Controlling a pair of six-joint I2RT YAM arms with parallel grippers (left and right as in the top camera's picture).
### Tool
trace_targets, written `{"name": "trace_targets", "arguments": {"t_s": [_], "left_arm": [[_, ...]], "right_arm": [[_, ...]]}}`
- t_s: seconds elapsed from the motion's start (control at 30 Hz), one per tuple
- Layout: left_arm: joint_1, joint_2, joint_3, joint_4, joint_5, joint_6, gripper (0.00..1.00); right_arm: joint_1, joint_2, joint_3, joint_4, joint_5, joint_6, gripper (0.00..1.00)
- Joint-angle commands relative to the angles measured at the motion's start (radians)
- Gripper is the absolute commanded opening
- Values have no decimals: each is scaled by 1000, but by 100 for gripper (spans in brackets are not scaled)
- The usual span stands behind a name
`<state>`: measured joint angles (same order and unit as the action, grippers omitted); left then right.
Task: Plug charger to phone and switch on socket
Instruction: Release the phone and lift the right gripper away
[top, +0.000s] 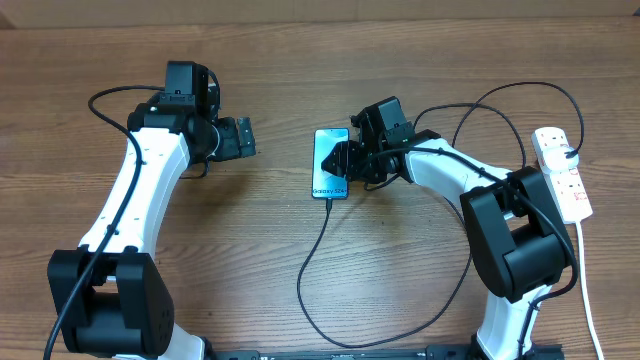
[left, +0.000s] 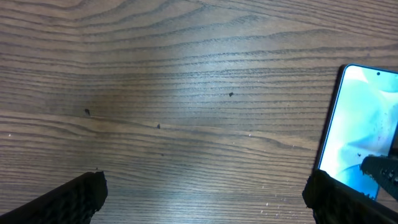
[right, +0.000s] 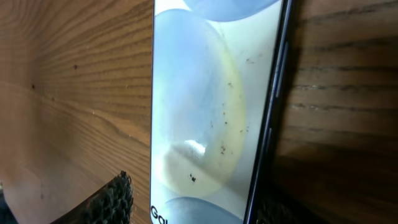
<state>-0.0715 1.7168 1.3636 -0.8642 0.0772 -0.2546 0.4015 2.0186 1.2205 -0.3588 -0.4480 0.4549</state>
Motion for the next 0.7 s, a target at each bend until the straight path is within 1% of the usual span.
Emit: {"name": "trace_targets", "arguments": {"t_s": [0.0, 0.1, 0.23, 0.33, 0.43, 0.57, 0.67], "left_arm": [[0, -4, 1, 2, -10, 15, 100], [0, -4, 1, 2, -10, 15, 100], [0, -4, 1, 2, -10, 15, 100], [0, -4, 1, 2, -10, 15, 100], [0, -4, 1, 2, -10, 15, 100], [0, -4, 1, 2, -10, 15, 100], [0, -4, 1, 2, -10, 15, 100]], "right_arm": [[-2, 7, 3, -5, 92, 16, 61], [-4, 6, 10, -11, 93, 15, 62], [-19, -5, 83, -122, 131, 1, 68], [-30, -29, 153, -228, 144, -44, 73], [-37, -68, 225, -353, 192, -49, 80], [-68, -132, 335, -576, 307, -48, 88], [-110, -163, 404, -753, 383, -49, 97]]}}
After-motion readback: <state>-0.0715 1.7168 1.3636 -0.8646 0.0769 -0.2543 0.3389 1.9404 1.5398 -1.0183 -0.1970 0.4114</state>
